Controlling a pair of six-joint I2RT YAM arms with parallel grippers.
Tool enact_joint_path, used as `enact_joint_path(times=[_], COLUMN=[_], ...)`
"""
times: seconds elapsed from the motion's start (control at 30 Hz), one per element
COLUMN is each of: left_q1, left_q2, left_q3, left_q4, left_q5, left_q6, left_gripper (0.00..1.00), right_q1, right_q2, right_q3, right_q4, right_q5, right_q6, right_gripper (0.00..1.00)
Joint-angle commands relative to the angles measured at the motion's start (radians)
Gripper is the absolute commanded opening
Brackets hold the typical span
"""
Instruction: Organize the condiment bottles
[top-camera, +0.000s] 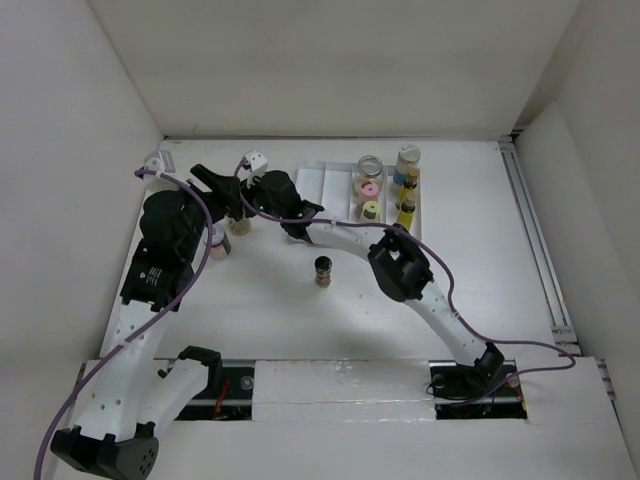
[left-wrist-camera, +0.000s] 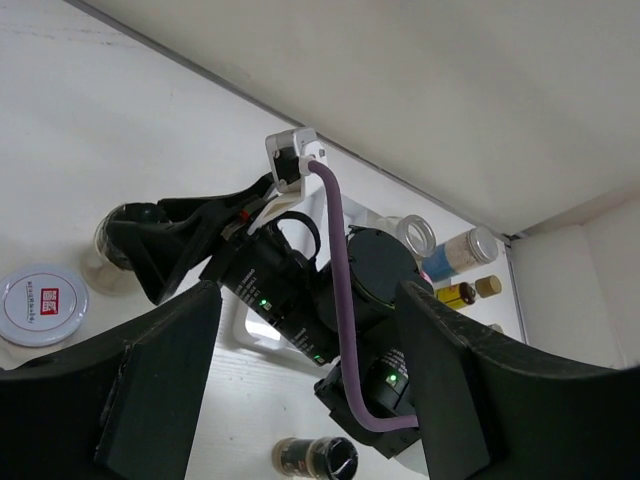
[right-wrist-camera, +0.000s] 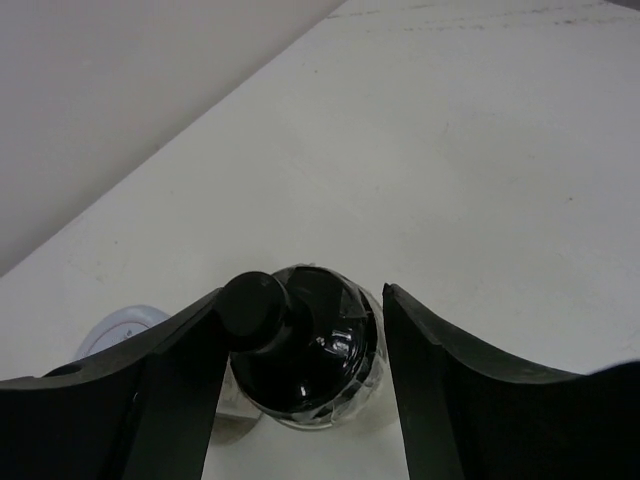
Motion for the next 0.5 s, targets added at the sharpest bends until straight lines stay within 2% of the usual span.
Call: enact_joint_path(times=[0.0, 0.1, 0.13, 0.27, 0.47], left_q1=[0.007, 0.007, 0.007, 0.007, 0.007], left_q2=[-0.005, -0.014, -0.014, -0.003, -0.003], left_q3=[0.013, 0.003, 0.003, 0.003, 0.003], left_q4=[0.050, 0.059, 0.059, 0.059, 0.059], left_q5=[0.036, 0.036, 0.036, 0.046, 0.055], left_q6=[0.005, 0.005, 0.005, 0.005, 0.005], left_gripper=[0.65, 0.65, 0.65, 0.65, 0.64], right_q1=[0.007, 0.007, 0.007, 0.007, -0.002], right_q2=[0.002, 0.002, -0.008, -0.065, -0.295], right_q3=[0.043, 0.043, 0.034, -0.075, -0.372], right_q4=[0.125, 0.135, 0.135, 0.175, 0.394], right_q5=[0.070, 0.097, 0.108, 0.117, 0.107], right_q6=[0.048, 0.058, 0.058, 0.058, 0.069], right_gripper=[0.66, 0.53, 0.41, 0.24, 0.15])
